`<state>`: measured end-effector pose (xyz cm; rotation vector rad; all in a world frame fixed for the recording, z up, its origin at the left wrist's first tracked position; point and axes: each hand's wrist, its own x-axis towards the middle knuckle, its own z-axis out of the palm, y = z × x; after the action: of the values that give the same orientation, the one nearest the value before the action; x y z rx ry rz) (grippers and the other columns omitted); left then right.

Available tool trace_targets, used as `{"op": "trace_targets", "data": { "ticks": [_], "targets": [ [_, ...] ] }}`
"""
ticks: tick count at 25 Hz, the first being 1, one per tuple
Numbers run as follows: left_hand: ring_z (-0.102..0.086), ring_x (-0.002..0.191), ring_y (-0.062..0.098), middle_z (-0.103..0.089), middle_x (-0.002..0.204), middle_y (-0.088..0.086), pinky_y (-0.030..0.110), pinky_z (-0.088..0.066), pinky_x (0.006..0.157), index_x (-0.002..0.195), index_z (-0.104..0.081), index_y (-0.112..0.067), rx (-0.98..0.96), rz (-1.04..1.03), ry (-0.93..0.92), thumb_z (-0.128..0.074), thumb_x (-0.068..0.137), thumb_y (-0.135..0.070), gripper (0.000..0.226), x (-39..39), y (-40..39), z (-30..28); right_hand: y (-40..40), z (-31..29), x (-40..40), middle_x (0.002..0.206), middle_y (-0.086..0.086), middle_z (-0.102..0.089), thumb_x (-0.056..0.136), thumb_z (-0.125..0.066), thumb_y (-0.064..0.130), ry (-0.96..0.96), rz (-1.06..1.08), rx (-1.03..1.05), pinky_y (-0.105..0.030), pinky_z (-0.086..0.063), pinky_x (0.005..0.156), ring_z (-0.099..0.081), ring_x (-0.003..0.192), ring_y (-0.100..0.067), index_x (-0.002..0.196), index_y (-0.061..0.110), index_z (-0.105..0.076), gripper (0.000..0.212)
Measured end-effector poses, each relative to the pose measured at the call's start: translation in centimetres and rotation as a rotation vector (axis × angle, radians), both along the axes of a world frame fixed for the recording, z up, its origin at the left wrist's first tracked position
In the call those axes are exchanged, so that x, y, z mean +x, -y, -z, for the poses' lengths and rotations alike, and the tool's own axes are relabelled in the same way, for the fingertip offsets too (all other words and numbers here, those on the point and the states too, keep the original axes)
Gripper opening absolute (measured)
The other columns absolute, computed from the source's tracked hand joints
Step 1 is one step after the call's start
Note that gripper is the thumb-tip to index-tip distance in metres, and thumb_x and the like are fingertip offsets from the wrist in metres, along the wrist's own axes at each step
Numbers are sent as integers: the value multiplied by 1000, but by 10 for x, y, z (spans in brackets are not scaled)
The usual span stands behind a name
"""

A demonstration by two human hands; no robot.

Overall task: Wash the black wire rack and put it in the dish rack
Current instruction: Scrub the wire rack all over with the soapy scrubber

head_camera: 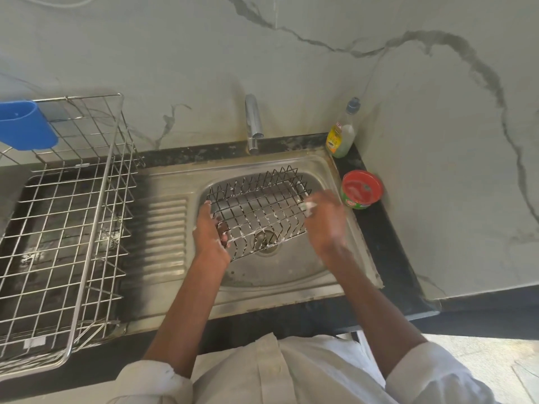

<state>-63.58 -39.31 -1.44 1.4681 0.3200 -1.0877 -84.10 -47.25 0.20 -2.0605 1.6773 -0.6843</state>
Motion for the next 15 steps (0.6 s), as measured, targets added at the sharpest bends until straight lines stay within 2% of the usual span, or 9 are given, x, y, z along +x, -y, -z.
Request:
{"op": "trace_targets", "data": {
  "ticks": [2,3,5,8,10,12,14,15],
  "targets": [
    [-34,52,6,-51,71,-9,23,-29,47,97,-64,-24,4,14,0,-68,95,-57,34,0,-3,1,20,-4,-17,107,-14,-70,78,-64,-20,2,183,56,-24,-39,73,-69,96,-31,105,5,-73,38],
    [-34,51,6,-50,69,-9,23,-28,47,96,-64,-24,-3,17,-1,-68,95,-57,33,-2,-3,-1,22,-6,-17,107,-14,-70,79,-64,-20,-19,197,60,-24,-38,72,-68,96,-30,106,4,-73,37],
    [-33,49,7,-48,66,-9,24,-27,47,95,-63,-25,-22,25,6,-67,96,-56,32,-5,-2,-3,8,-17,7,109,-12,-68,81,-63,-18,-32,80,52,-23,-38,73,-65,95,-26,108,4,-72,37],
    [-34,50,8,-48,66,-8,25,-27,47,89,-62,-24,-38,61,41,-67,98,-54,32,-9,1,-7,-30,-17,45,110,-9,-67,80,-68,-16,-34,-236,-3,-23,-44,74,-63,95,-22,108,7,-72,36],
    [-33,48,8,-48,64,-9,23,-28,44,79,-60,-26,-40,60,32,-66,98,-52,33,-9,0,-9,-30,-10,43,109,-7,-68,80,-69,-18,-19,-306,-51,-24,-51,75,-64,92,-20,106,7,-73,36],
    [-34,43,7,-51,61,-9,21,-28,40,80,-66,-25,-64,63,32,-62,101,-48,33,-8,-5,-9,-11,-8,23,108,-8,-69,80,-66,-20,14,-143,-22,-24,-49,75,-67,94,-20,105,7,-75,39],
    [-36,42,6,-53,60,-7,20,-30,38,96,-78,-19,-100,86,54,-58,105,-48,36,-8,-8,-7,6,-5,5,108,-11,-71,79,-66,-21,8,60,17,-25,-47,76,-69,98,-26,107,6,-75,39],
    [-37,42,6,-53,59,-7,20,-31,38,103,-80,-18,-116,98,56,-56,106,-48,38,-9,-9,-6,6,-5,6,109,-11,-71,79,-66,-21,1,93,24,-24,-46,76,-69,98,-27,107,5,-75,40]
  ]
}}
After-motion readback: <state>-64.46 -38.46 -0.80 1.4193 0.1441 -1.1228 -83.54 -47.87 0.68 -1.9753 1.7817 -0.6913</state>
